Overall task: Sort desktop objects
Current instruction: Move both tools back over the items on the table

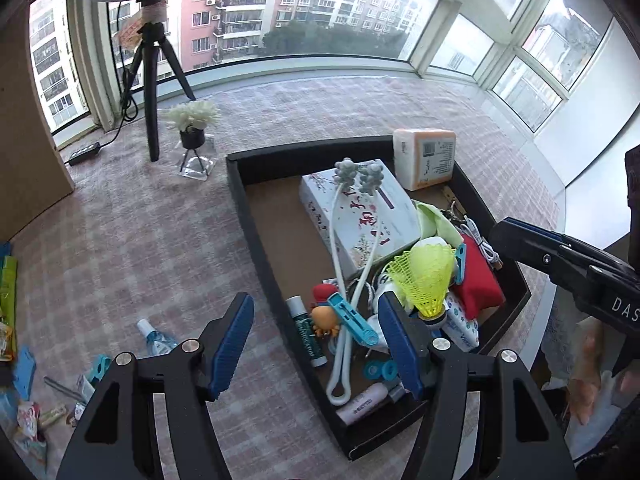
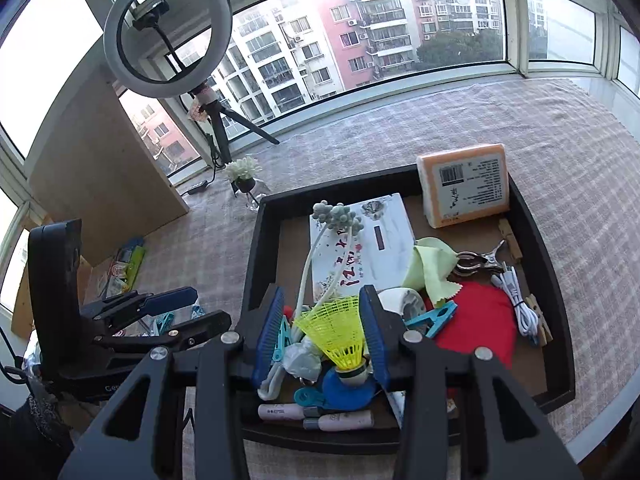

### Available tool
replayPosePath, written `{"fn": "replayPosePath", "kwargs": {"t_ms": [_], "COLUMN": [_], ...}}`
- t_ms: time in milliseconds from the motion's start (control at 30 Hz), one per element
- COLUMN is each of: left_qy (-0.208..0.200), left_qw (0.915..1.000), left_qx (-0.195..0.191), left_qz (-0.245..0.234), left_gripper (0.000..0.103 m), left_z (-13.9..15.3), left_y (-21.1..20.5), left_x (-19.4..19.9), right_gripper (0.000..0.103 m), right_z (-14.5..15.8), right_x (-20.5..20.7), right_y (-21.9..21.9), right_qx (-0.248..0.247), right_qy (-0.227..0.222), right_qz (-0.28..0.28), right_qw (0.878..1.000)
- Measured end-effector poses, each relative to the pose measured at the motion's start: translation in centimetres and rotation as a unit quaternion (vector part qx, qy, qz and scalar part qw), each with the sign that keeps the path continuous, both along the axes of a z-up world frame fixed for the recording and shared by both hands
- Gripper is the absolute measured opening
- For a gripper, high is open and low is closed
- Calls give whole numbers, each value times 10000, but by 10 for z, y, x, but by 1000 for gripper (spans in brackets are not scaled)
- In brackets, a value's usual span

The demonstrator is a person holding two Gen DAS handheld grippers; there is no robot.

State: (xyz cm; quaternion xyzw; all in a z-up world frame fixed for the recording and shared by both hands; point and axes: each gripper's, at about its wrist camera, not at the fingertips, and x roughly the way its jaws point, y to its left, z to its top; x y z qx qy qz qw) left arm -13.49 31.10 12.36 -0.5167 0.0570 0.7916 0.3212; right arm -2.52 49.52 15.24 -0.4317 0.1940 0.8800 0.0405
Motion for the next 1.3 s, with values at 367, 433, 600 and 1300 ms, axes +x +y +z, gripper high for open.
{"fn": "replayPosePath", "kwargs": {"t_ms": [367,433,600,1300], "left_qy": [338,379,291,-9], "left_qw": [9941,9915,9844,9705], "left_qx": [-185,-213,-147,-208], "left_qz": [1012,1226,1731,2404], "left_gripper": [62,62,62,64], "left_z": [1,0,-4,-35], "left_y": [-130,-155,-215,-283], "left_x": [-22,-24,-27,-23], "right_gripper": [39,39,39,39], "right_z": [6,4,-8,-53], "right_x": [-42,-49,-63,-85], "right_y": [-79,-97,-138,-219], "right_qx": [-39,48,119,176], "right_qy": [216,199,73,-443], "right_qz": [806,943,1357,2144], "right_qw": [9965,9953,9907,9756]}}
